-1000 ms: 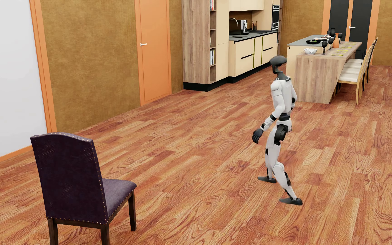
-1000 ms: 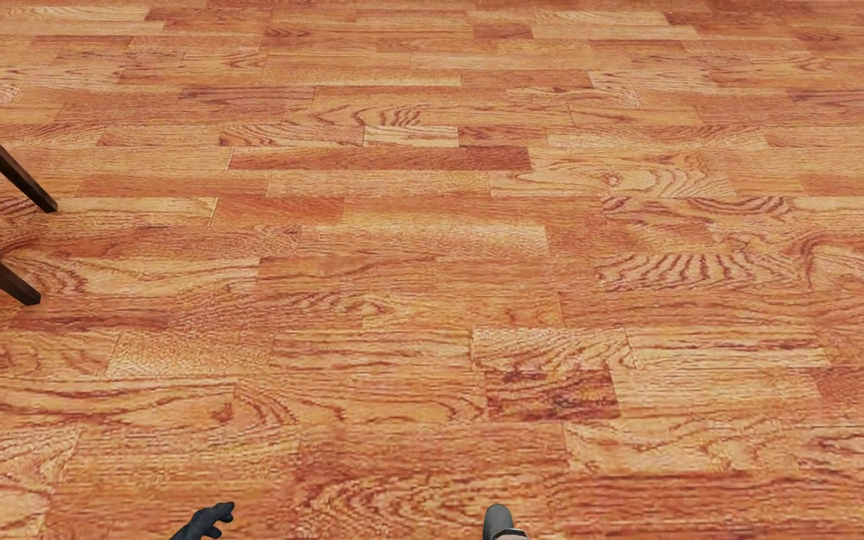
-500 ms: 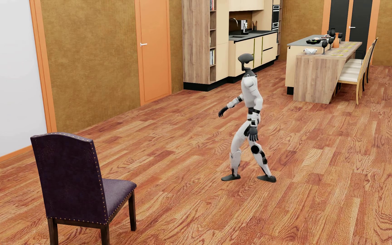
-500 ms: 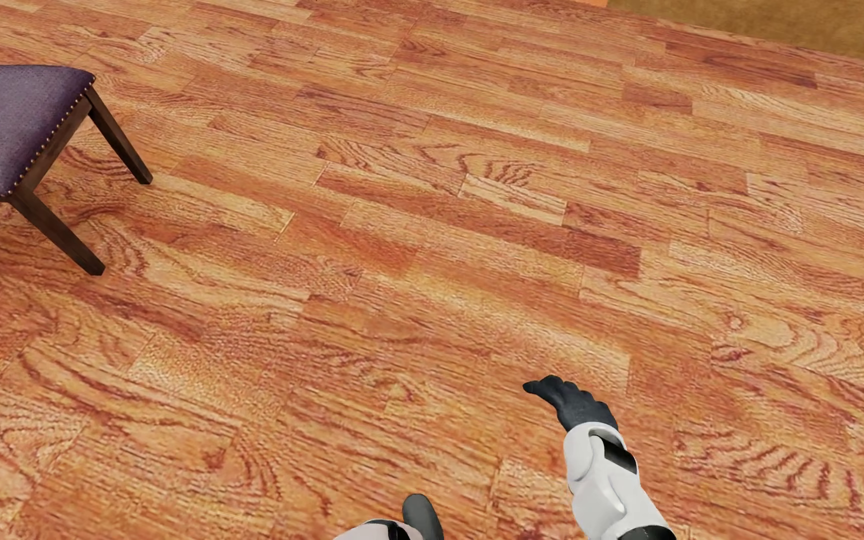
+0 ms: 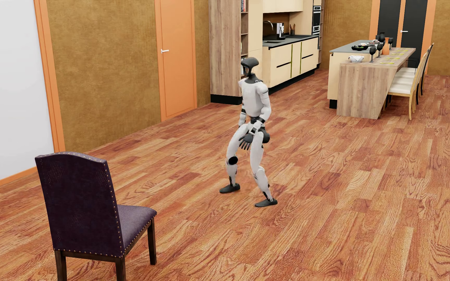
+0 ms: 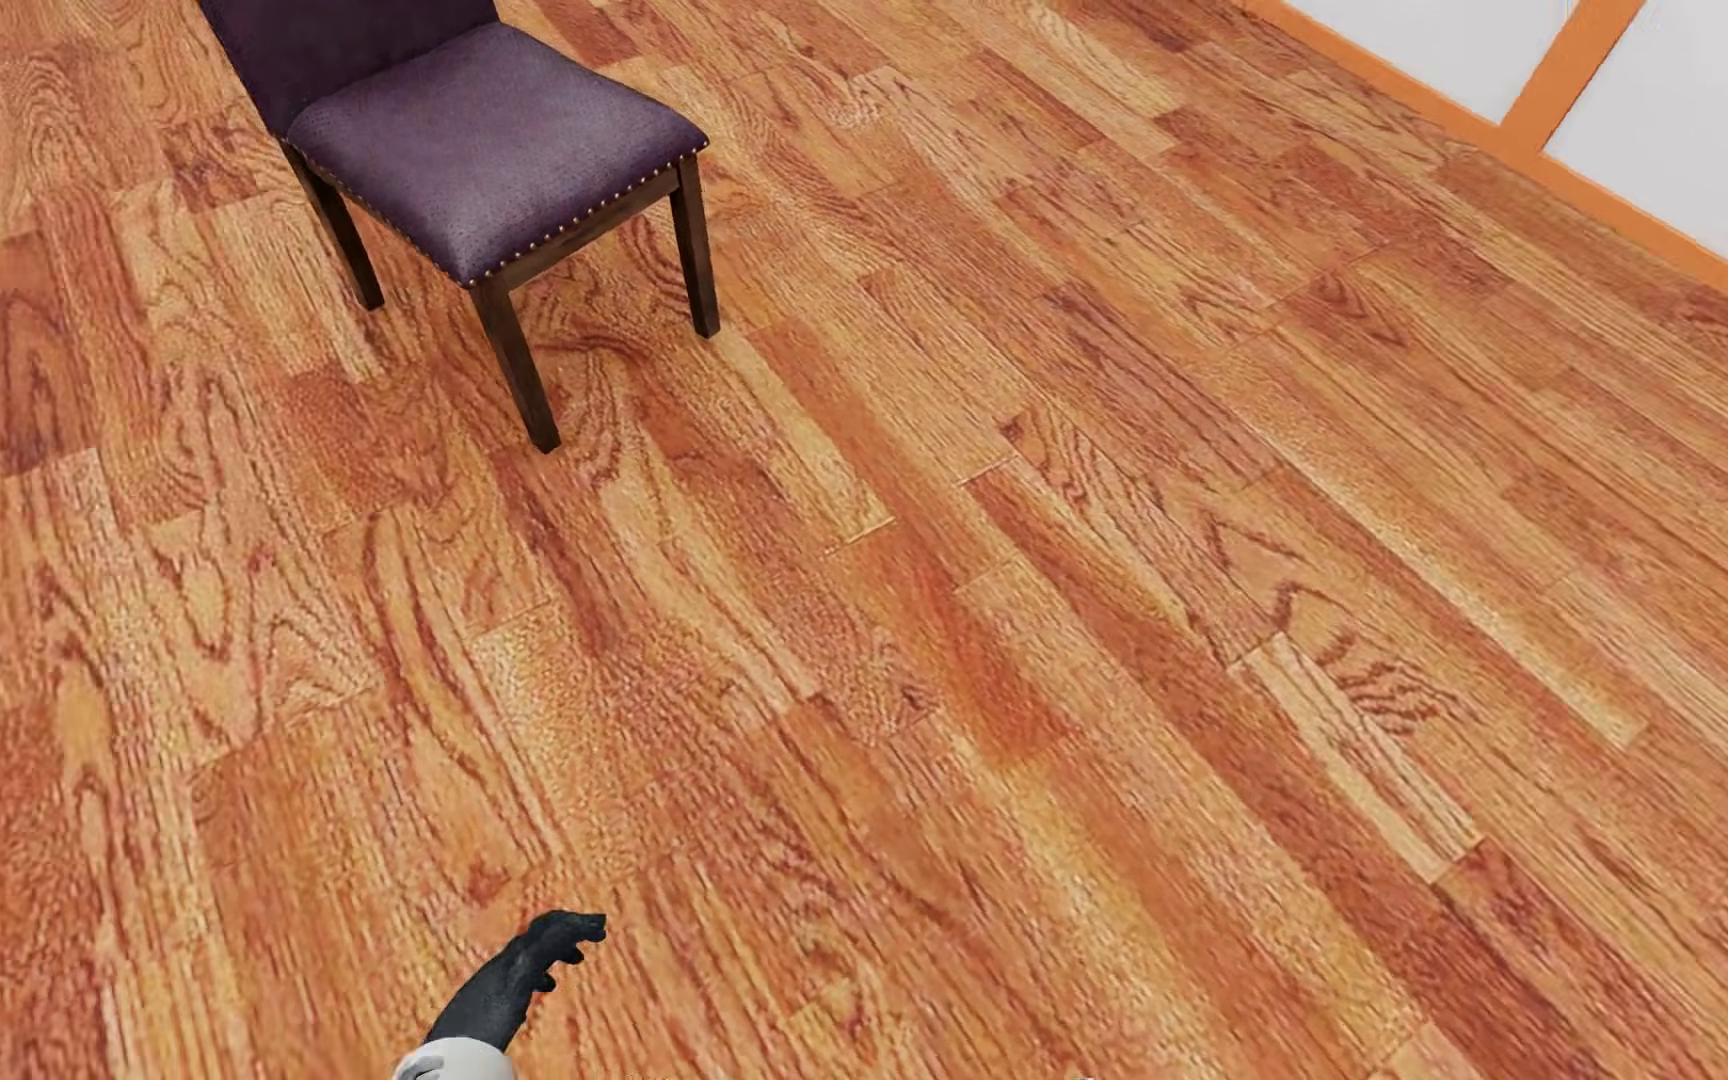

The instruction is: Head to chair

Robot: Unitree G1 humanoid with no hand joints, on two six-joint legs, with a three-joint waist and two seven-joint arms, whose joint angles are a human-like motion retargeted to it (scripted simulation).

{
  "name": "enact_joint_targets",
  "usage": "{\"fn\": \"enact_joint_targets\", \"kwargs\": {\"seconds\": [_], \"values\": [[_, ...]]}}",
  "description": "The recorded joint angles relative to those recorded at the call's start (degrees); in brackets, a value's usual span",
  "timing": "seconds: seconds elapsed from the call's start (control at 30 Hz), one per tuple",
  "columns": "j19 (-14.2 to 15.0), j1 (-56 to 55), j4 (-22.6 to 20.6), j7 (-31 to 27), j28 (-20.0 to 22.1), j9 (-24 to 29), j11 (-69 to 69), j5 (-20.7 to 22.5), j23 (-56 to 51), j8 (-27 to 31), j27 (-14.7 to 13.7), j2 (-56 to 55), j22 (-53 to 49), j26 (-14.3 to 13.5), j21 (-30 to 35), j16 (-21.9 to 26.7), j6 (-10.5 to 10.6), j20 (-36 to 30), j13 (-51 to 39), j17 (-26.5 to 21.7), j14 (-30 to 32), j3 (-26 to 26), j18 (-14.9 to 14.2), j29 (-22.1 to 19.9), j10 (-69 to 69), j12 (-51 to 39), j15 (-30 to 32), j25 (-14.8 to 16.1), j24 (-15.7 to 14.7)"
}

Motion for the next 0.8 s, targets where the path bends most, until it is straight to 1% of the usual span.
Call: {"fn": "enact_joint_targets", "kwargs": {"seconds": [0.03,0.07,0.1,0.13,0.17,0.2,0.23,0.27,0.3,0.33,0.37,0.4,0.43,0.47,0.5,0.53,0.57,0.6,0.63,0.67,0.7,0.73,0.77,0.8], "values": [[2.25,0.51,0.32,-3.8,-0.53,-0.06,-7.69,2.37,-0.49,7.19,-0.14,1.79,-0.97,-0.63,-0.29,0.52,-0.27,-2.23,0.93,0.67,-1.08,-0.46,-1.71,0.16,0.26,-0.67,2.37,0.0,-0.26],[6.83,0.74,1.2,-7.52,-0.9,-0.02,-9.94,3.61,-1.03,10.8,-0.17,3.45,-2.11,-1.13,-0.84,1.15,-0.54,-3.96,1.38,1.73,-2.33,-0.67,-3.4,-0.04,0.8,-1.05,4.04,0.34,-0.58],[8.52,0.03,2.15,-10.85,-0.8,0.19,-7.66,3.16,-1.52,8.11,-0.14,4.68,-3.38,-1.56,-1.22,1.59,-0.81,-5.07,1.27,2.57,-4.13,-0.62,-5.14,-0.47,2.79,-1.13,-2.15,0.52,-0.96],[8.09,-1.24,3.8,-13.45,0.19,0.49,-4.67,3.25,-1.82,3.6,-0.09,5.2,-4.86,-1.71,-0.62,1.8,-0.75,-5.07,0.25,3.17,-5.49,-0.56,-6.61,-1.16,5.27,-0.8,-6.37,-0.29,-1.47],[6.66,-3.1,6.34,-13.24,2.34,0.73,-2.74,3.91,-1.9,-0.67,0.23,5.56,-6.16,-1.58,1.14,1.16,-0.26,-4.02,-1.63,2.98,-4.93,-0.48,-7.48,-2.24,7.41,0.11,-8.36,-2.45,-2.37],[5.22,-5.06,10.03,-9.18,5.18,0.81,-2.24,4.85,-1.86,-4.5,0.87,6.1,-6.86,-1.31,3.73,-0.18,0.46,-2.72,-3.92,1.94,-2.81,-0.37,-6.97,-3.39,8.85,1.55,-9.09,-5.49,-3.48],[3.79,-6.57,15.06,-0.23,7.28,0.72,-3.14,5.92,-2.02,-7.91,1.36,7.2,-6.75,-1.23,6.17,-1.26,1.17,-2.36,-6.0,0.55,0.25,-0.27,-3.36,-4.33,9.11,3.17,-9.2,-8.61,-4.25],[2.51,-7.05,20.04,10.11,7.04,0.53,-4.63,6.99,-3.27,-11.35,1.31,8.7,-6.02,-1.24,7.59,-1.14,1.73,-3.54,-7.25,-0.86,1.87,-0.15,0.79,-4.98,8.72,4.32,-9.17,-10.51,-4.08],[1.37,-7.06,22.65,17.67,4.13,0.31,-6.48,7.88,-5.96,-14.82,0.55,10.52,-5.02,-1.47,7.06,0.09,2.11,-5.82,-7.29,-2.0,1.43,-0.04,1.04,-5.76,9.32,4.78,-9.1,-10.53,-2.99],[0.42,-7.42,22.37,20.7,-0.22,0.14,-7.93,8.53,-9.84,-18.33,-0.89,12.29,-4.1,-1.82,4.62,1.8,2.34,-8.12,-6.03,-2.61,0.22,0.04,-1.99,-6.88,11.38,4.59,-9.26,-8.72,-1.31],[-0.4,-7.88,20.6,21.57,-4.2,0.01,-8.68,8.88,-14.29,-21.92,-2.82,13.8,-3.49,-1.98,1.12,3.22,2.55,-9.69,-3.78,-2.65,-0.61,-0.03,-5.87,-8.22,13.78,3.99,-9.74,-5.78,0.55],[-1.19,-7.93,18.17,22.14,-6.32,-0.13,-8.89,9.02,-19.16,-25.45,-4.7,15.0,-3.4,-1.62,-2.2,3.75,2.78,-10.35,-0.77,-2.52,-0.59,-0.26,-9.27,-9.57,15.11,3.31,-10.41,-2.51,2.37],[-1.98,-6.93,16.08,24.39,-6.18,-0.31,-8.97,8.91,-23.33,-28.84,-6.09,15.94,-3.82,-1.11,-4.93,3.38,3.01,-10.15,1.84,-2.1,-0.31,-0.61,-7.75,-10.77,14.41,2.92,-10.98,-0.26,3.65],[-2.66,-4.52,16.16,30.15,-4.47,-0.55,-8.48,8.65,-26.51,-32.06,-6.85,16.45,-4.63,-0.7,-6.85,2.48,3.29,-9.36,3.73,-1.5,-0.8,-1.1,-2.91,-11.7,10.88,2.97,-11.46,0.25,4.0],[-3.09,-1.34,16.83,36.95,-2.43,-0.75,-7.35,8.13,-28.7,-34.66,-7.1,16.51,-5.6,-0.63,-8.21,1.41,3.58,-8.54,4.81,-0.77,-2.24,-1.57,0.0,-12.23,5.07,3.31,-11.84,-0.9,3.27],[-3.18,0.94,15.76,38.95,-1.04,-0.77,-5.1,7.05,-30.17,-36.21,-7.2,16.0,-6.4,-0.89,-9.5,0.62,3.78,-8.31,5.25,0.13,-2.78,-1.74,1.17,-12.37,-0.76,3.56,-11.92,-2.94,1.81],[-2.77,1.87,14.07,36.77,-0.59,-0.55,-0.32,4.9,-31.2,-36.78,-7.52,14.28,-6.81,-1.2,-10.81,0.52,3.83,-8.88,5.27,1.28,-2.33,-1.72,1.15,-12.36,-4.38,3.46,-10.88,-5.12,0.37],[-1.82,2.15,12.72,35.13,-0.81,-0.15,7.13,1.49,-31.93,-36.23,-8.18,11.08,-6.82,-1.38,-11.96,0.97,3.72,-10.02,4.99,2.39,-1.25,-1.8,1.04,-12.34,-6.05,3.08,-7.96,-7.05,-0.46],[-0.93,2.09,11.73,34.15,-1.43,0.31,16.21,-2.49,-32.45,-34.24,-9.29,6.42,-6.78,-1.64,-12.56,1.67,3.47,-10.95,4.52,3.21,-0.63,-1.96,0.72,-12.18,-6.45,2.98,-2.92,-8.61,-0.29],[-1.91,1.96,11.04,33.65,-2.12,0.76,25.15,-5.78,-32.87,-30.33,-10.53,0.54,-6.84,-1.91,-12.46,2.46,3.16,-11.61,3.69,3.72,-0.75,-2.16,0.44,-11.71,-6.28,3.1,1.83,-10.14,0.01],[-2.27,1.83,10.33,33.4,-2.69,1.09,31.36,-7.94,-33.55,-26.28,-12.26,-4.61,-7.26,-2.29,-12.29,2.99,2.74,-11.9,3.13,3.71,-0.98,-2.24,0.21,-11.11,-5.92,3.7,3.22,-11.69,-0.24],[-1.42,1.79,9.71,33.12,-3.09,1.25,33.48,-9.46,-33.96,-23.61,-13.77,-8.0,-8.14,-2.46,-11.98,3.13,2.23,-11.7,2.3,4.37,-0.98,-2.15,-0.03,-11.11,-5.96,4.66,1.58,-13.29,-1.02],[-0.92,1.79,9.24,32.81,-3.06,1.24,30.93,-11.02,-34.53,-23.19,-15.27,-9.13,-9.04,-1.83,-12.17,2.83,1.68,-11.51,1.78,5.3,-0.9,-2.0,-0.38,-11.35,-6.15,5.23,-0.85,-14.21,-2.13],[-0.29,2.02,9.09,32.61,-2.42,1.09,24.15,-11.72,-35.94,-24.33,-16.92,-8.35,-9.38,-1.42,-12.68,2.82,1.2,-11.04,2.09,6.28,-0.68,-1.89,-0.85,-11.34,-6.76,5.41,-2.66,-14.29,-3.6]]}}
